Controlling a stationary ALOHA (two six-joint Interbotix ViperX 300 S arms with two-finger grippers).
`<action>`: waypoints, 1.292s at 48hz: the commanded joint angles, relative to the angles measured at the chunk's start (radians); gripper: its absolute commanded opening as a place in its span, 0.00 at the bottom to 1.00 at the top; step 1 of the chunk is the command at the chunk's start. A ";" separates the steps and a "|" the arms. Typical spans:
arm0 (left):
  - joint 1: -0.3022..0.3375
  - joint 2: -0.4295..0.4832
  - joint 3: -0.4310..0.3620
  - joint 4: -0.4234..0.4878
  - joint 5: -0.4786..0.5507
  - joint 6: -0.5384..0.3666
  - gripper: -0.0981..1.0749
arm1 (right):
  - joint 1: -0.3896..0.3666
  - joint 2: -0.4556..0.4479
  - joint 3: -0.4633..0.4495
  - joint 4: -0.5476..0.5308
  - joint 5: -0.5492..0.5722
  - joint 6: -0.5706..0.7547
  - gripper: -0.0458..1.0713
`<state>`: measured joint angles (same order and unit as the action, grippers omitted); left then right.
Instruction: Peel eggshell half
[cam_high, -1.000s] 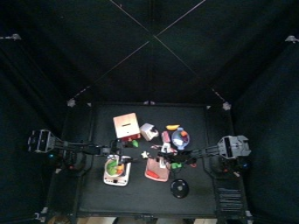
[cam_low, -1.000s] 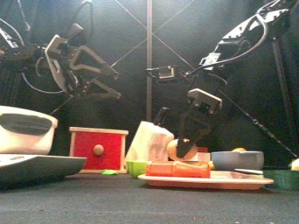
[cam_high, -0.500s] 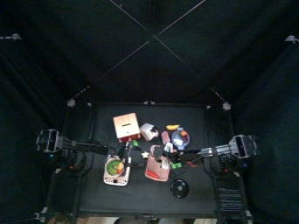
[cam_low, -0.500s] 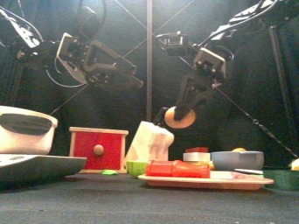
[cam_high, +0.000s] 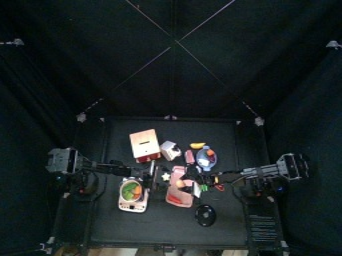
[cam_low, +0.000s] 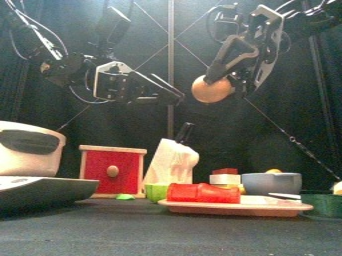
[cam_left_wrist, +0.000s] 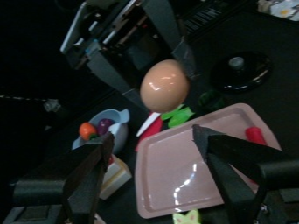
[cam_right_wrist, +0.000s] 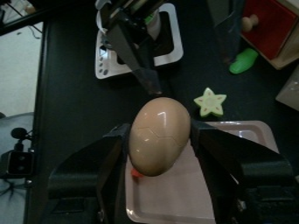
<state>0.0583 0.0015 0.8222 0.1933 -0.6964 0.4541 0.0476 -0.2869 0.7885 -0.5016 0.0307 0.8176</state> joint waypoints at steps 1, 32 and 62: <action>-0.023 -0.002 -0.034 -0.034 -0.017 0.057 0.96 | 0.002 -0.025 -0.006 0.018 -0.026 0.000 0.65; -0.084 0.092 -0.114 -0.054 -0.017 0.256 0.96 | -0.031 0.006 -0.006 0.032 -0.040 -0.002 0.65; -0.077 0.124 -0.141 -0.077 -0.017 0.308 0.81 | -0.034 0.020 -0.011 0.037 -0.041 0.002 0.65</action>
<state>-0.0199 0.1335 0.7026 0.1197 -0.7041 0.7609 0.0184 -0.2531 0.7961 -0.4679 -0.0015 0.8191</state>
